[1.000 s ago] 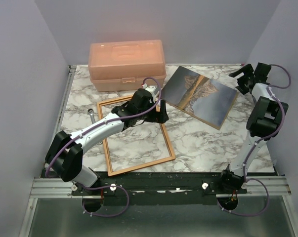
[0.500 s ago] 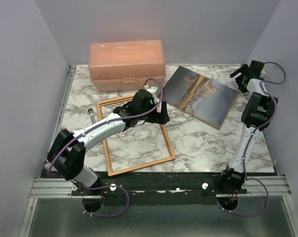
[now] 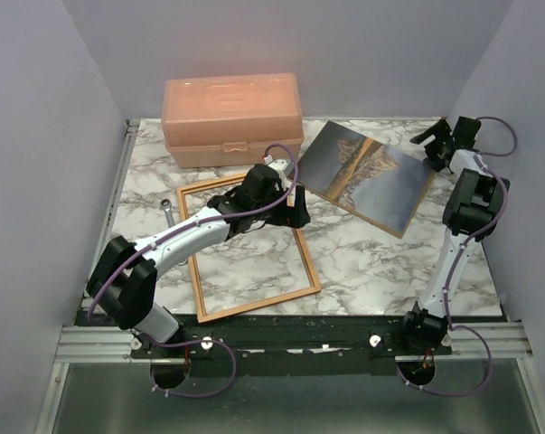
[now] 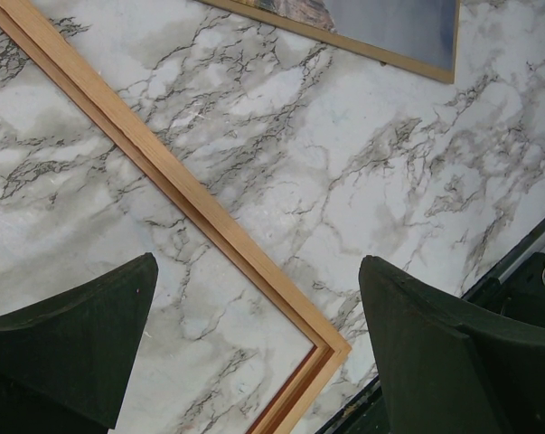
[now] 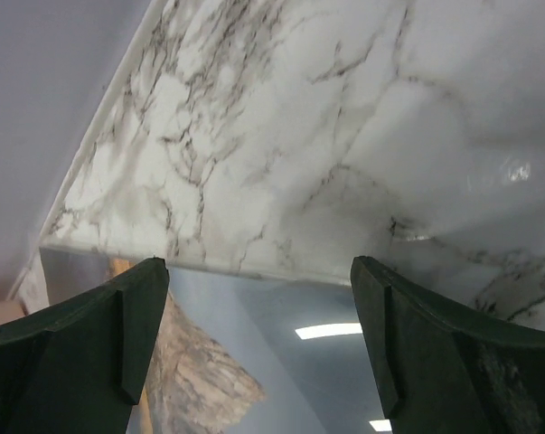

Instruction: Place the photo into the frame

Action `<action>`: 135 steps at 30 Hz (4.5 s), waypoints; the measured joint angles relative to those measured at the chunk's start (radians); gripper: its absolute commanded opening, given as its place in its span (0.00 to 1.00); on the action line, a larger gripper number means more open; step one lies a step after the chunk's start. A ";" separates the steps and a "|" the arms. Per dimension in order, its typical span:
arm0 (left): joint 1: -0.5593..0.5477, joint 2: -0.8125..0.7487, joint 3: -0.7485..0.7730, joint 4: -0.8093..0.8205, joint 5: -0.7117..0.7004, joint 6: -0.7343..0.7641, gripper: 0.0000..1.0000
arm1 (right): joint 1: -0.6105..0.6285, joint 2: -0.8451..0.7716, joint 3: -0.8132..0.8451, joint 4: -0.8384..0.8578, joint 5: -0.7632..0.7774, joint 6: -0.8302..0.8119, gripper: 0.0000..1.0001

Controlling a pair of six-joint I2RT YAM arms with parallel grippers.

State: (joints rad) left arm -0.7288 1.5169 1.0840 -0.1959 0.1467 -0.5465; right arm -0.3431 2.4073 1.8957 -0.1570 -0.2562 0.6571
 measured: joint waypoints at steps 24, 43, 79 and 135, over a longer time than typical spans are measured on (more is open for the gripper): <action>0.000 -0.009 -0.033 -0.003 0.000 0.000 0.96 | -0.013 -0.315 -0.498 0.088 -0.101 0.050 0.89; 0.000 -0.080 -0.081 0.008 0.001 -0.023 0.96 | -0.014 -0.742 -1.025 0.103 -0.122 -0.012 0.93; -0.006 -0.178 -0.133 0.061 0.062 -0.083 0.96 | -0.016 -1.062 -1.657 0.531 -0.507 0.201 0.75; -0.006 -0.179 -0.145 0.082 0.070 -0.083 0.96 | 0.133 -1.023 -1.741 1.155 -0.351 0.553 0.11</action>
State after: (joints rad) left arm -0.7353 1.3376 0.9394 -0.1139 0.2165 -0.6292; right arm -0.2104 1.3838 0.1547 0.9977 -0.6075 1.2098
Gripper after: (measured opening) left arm 0.960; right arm 0.209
